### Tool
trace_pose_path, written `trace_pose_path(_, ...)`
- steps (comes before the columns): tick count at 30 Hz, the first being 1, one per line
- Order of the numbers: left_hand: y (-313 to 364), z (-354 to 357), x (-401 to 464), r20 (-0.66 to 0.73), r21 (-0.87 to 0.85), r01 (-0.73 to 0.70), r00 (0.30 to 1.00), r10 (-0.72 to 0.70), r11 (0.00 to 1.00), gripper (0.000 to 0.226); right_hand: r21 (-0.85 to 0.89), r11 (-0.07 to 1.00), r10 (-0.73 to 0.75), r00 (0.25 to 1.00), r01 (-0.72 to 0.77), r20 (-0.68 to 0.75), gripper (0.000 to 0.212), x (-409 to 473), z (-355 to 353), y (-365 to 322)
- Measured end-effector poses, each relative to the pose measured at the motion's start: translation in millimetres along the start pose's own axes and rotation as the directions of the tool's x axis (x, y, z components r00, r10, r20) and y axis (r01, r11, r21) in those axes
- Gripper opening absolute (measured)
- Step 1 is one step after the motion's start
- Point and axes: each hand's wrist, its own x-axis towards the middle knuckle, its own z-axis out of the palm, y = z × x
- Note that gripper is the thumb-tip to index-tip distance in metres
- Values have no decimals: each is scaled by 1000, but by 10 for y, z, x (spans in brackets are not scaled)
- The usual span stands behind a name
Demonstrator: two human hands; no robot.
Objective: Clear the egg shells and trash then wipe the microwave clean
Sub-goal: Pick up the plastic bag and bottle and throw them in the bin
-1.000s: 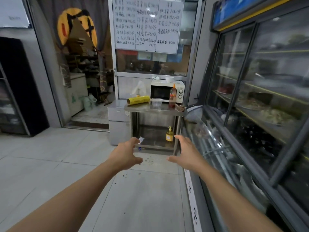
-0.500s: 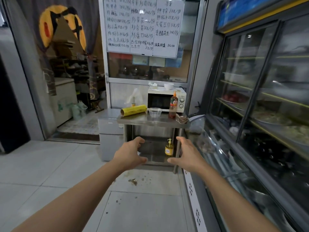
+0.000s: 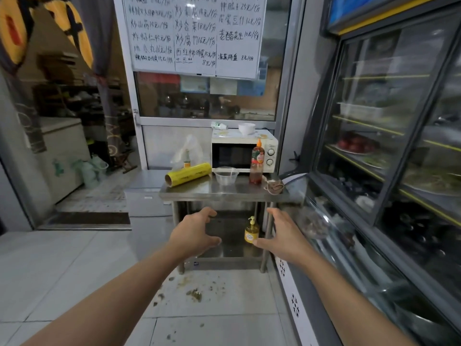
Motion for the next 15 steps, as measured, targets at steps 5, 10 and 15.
trace_pose_path(5,-42,93,795,-5,-16,17,1000,-17,1000,67,14,1000,-2,1000,2,15,88,848,20,209)
trace_pose_path(10,-12,192,1662,-18,-6,48,999,-48,999,68,32,999,12,999,-13,31,86,1784,13,511)
trace_pose_path(15,36,365,2465,-1,-20,56,998,-56,998,69,18,1000,9,1000,-9,22,83,2549,-58,819)
